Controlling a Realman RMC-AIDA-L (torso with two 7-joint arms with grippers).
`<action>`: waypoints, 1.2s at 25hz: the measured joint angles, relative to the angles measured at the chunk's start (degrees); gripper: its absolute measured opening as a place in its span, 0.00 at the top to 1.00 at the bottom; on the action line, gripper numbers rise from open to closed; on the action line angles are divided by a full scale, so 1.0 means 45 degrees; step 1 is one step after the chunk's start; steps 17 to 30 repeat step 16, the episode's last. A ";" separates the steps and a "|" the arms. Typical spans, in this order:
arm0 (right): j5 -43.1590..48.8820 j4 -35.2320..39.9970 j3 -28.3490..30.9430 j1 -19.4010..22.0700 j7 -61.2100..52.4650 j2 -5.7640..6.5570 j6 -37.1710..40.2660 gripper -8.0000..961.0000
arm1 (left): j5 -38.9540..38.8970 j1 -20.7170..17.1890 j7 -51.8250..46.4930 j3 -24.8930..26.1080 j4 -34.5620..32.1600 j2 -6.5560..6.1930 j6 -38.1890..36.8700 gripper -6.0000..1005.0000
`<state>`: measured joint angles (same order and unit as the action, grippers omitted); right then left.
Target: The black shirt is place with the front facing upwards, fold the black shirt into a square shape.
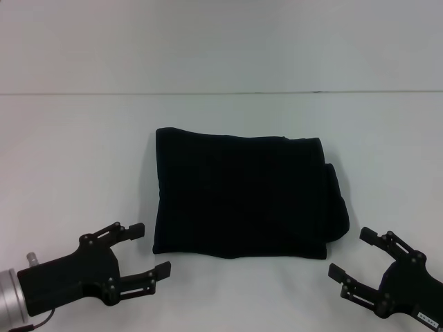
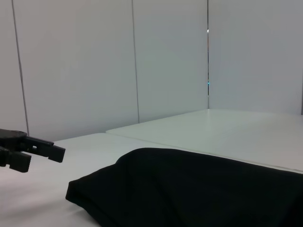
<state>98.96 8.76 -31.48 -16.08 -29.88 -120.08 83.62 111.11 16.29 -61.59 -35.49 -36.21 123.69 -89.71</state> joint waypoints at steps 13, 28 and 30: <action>0.0002 -0.0006 -0.0032 0.0000 0.0000 0.0006 -0.0010 0.03 | 0.0006 -0.0046 -0.0036 0.0016 0.0038 0.0024 0.0193 0.10; 0.0002 -0.0010 -0.0020 0.0000 0.0000 0.0005 -0.0011 0.03 | 0.0000 -0.0047 -0.0043 0.0017 0.0044 0.0028 0.0197 0.10; 0.0002 -0.0010 -0.0020 0.0000 0.0000 0.0005 -0.0011 0.03 | 0.0000 -0.0047 -0.0043 0.0017 0.0044 0.0028 0.0197 0.10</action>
